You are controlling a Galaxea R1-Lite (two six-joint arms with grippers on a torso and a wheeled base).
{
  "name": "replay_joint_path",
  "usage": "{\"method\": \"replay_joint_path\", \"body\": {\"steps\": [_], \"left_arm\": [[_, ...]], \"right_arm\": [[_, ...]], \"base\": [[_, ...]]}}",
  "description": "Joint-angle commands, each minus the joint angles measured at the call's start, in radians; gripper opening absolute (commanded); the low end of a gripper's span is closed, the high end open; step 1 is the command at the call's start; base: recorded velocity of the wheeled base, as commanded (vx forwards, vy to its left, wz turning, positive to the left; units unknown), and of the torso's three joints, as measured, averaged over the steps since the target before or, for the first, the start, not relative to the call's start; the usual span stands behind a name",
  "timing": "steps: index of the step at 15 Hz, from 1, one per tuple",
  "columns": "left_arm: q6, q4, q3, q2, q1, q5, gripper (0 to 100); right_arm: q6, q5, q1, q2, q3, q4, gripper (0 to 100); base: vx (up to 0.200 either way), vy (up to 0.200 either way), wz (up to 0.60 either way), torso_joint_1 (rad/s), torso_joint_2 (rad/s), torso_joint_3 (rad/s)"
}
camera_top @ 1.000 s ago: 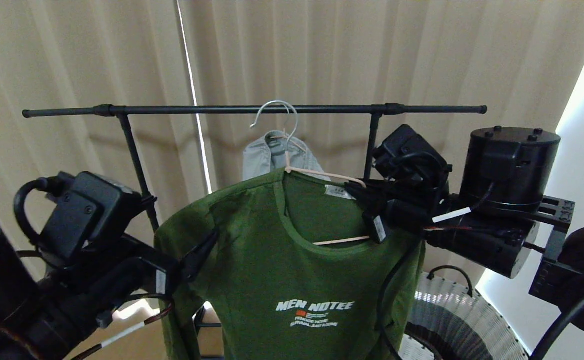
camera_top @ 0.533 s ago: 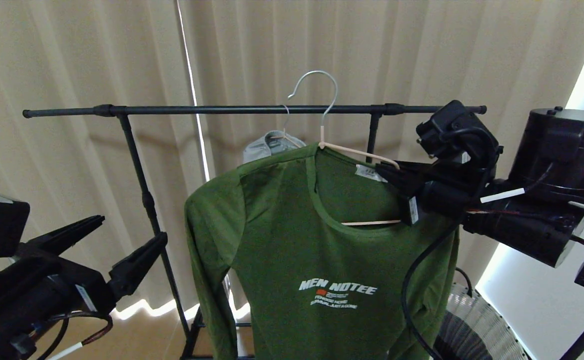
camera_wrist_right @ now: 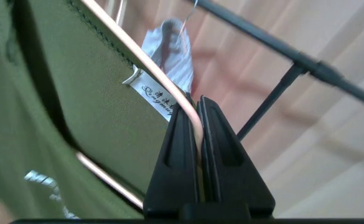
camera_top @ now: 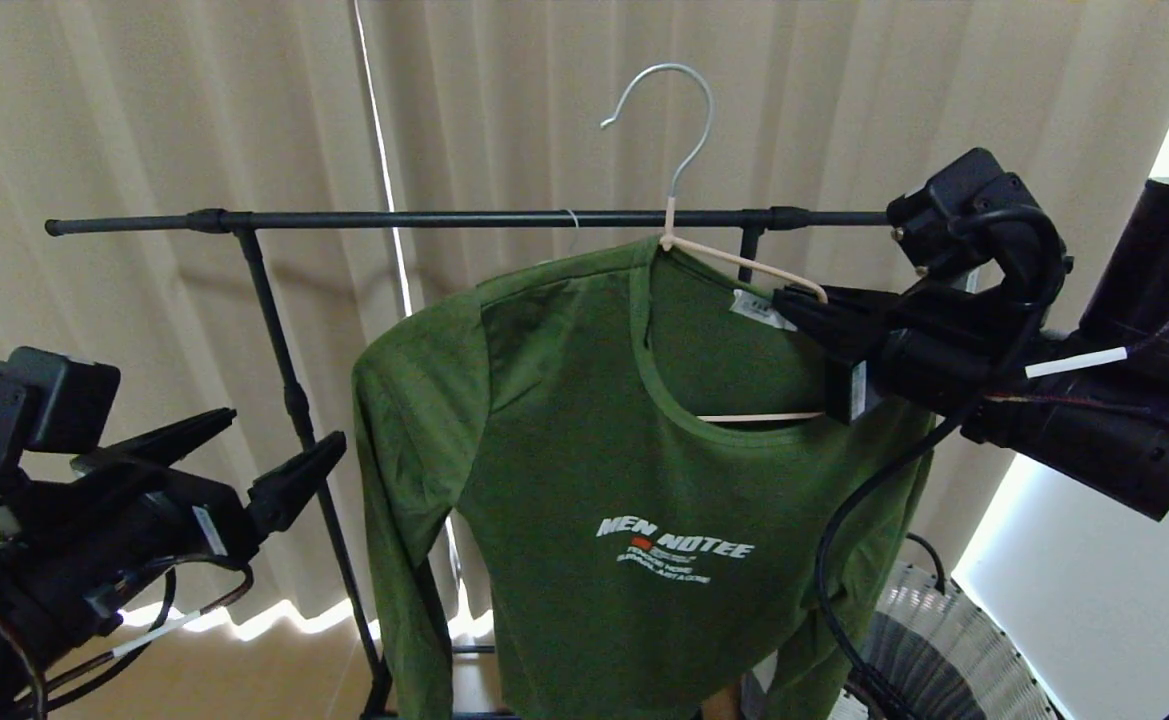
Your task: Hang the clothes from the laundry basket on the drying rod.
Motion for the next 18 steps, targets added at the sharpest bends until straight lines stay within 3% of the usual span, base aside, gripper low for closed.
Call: {"method": "replay_joint_path", "body": {"steps": [1,3,7,11,12,18], "left_arm": [[-0.005,-0.176,0.095,0.166,0.000,-0.003,100],[-0.006,-0.277,0.125,0.179,-0.001,-0.026,100],[-0.012,-0.285,0.144,0.173,-0.001,-0.123,100],[-0.063,-0.286,0.141,0.172,-0.037,-0.127,100],[-0.068,-0.286,0.145,0.166,-0.046,-0.127,0],[-0.061,-0.286,0.144,0.166,-0.043,-0.126,0]], "right_arm": [[0.000,-0.001,0.001,-0.001,0.001,-0.004,0],[0.000,0.000,0.001,-0.004,-0.004,-0.004,0],[0.001,0.002,0.007,-0.009,-0.005,-0.006,0],[0.001,0.013,0.030,-0.024,-0.007,-0.006,0],[0.001,0.016,0.030,-0.026,-0.007,-0.006,0],[0.000,0.013,0.024,-0.063,-0.001,-0.004,0]], "base": [[0.000,0.000,0.00,0.000,0.00,0.000],[0.000,0.000,0.00,0.000,0.00,0.000],[0.000,0.000,0.00,0.000,0.00,0.000],[0.000,0.000,0.00,0.000,0.00,0.000],[0.000,0.000,0.00,0.000,0.00,0.000],[0.000,0.000,0.00,0.000,0.00,0.000]]}}
